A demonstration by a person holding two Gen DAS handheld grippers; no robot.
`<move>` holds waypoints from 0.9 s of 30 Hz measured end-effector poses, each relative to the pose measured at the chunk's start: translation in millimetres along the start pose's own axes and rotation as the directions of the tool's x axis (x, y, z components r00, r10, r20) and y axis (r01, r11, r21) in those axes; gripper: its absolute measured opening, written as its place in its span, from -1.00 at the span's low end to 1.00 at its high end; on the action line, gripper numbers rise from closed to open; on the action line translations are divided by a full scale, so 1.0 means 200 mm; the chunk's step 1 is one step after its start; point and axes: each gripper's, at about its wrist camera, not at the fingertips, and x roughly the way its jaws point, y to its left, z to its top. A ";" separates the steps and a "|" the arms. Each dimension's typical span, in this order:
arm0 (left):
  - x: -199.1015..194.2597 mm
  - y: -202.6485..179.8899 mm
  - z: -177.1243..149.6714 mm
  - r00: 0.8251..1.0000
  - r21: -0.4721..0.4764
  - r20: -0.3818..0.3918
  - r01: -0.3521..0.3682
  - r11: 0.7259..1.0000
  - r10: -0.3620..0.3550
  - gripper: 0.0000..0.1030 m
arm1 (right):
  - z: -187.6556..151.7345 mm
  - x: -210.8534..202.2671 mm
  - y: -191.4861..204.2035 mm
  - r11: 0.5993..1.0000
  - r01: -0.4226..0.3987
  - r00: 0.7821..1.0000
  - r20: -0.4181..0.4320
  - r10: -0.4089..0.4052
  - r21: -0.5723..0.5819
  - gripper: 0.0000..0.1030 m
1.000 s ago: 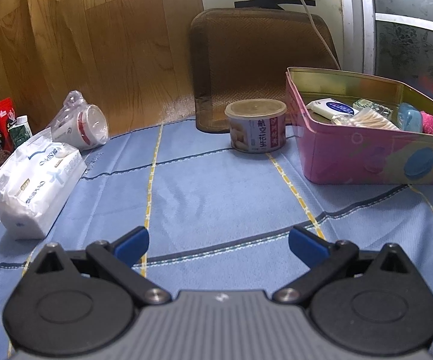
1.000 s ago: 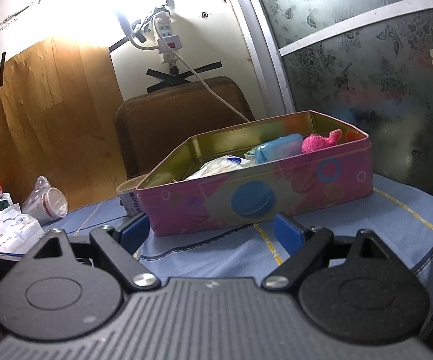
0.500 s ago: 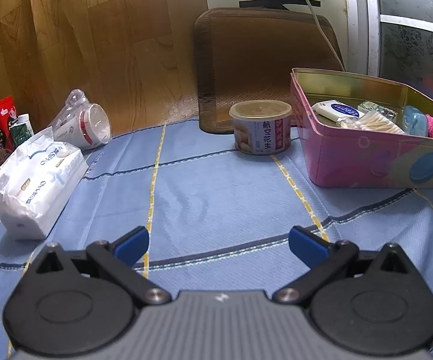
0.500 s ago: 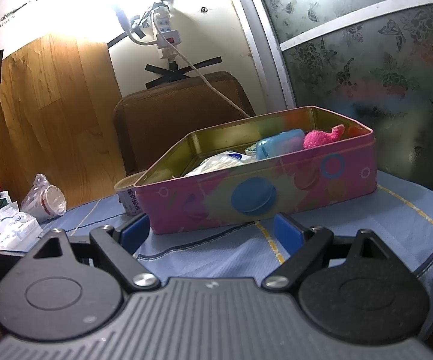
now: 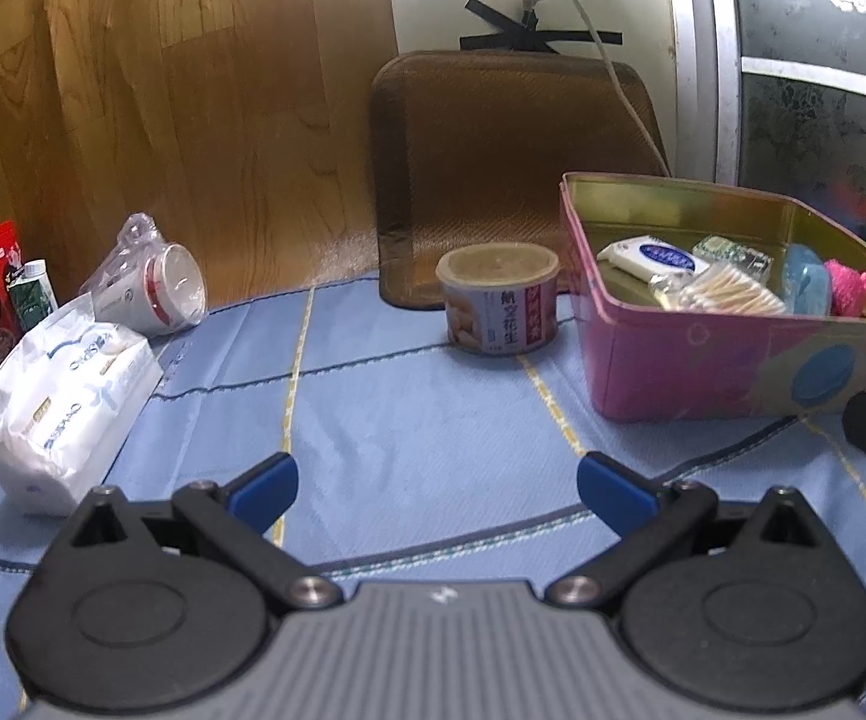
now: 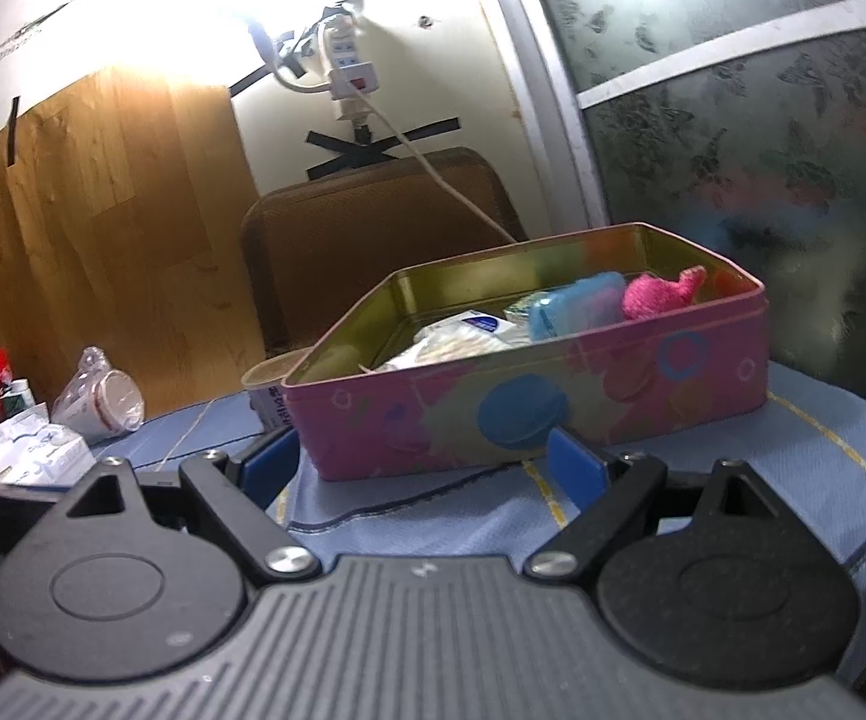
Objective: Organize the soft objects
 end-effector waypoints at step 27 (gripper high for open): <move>-0.06 0.03 0.05 1.000 -0.029 0.014 -0.010 1.000 0.010 0.99 | 0.01 -0.06 0.01 1.000 0.015 1.000 0.017 -0.015 -0.006 0.78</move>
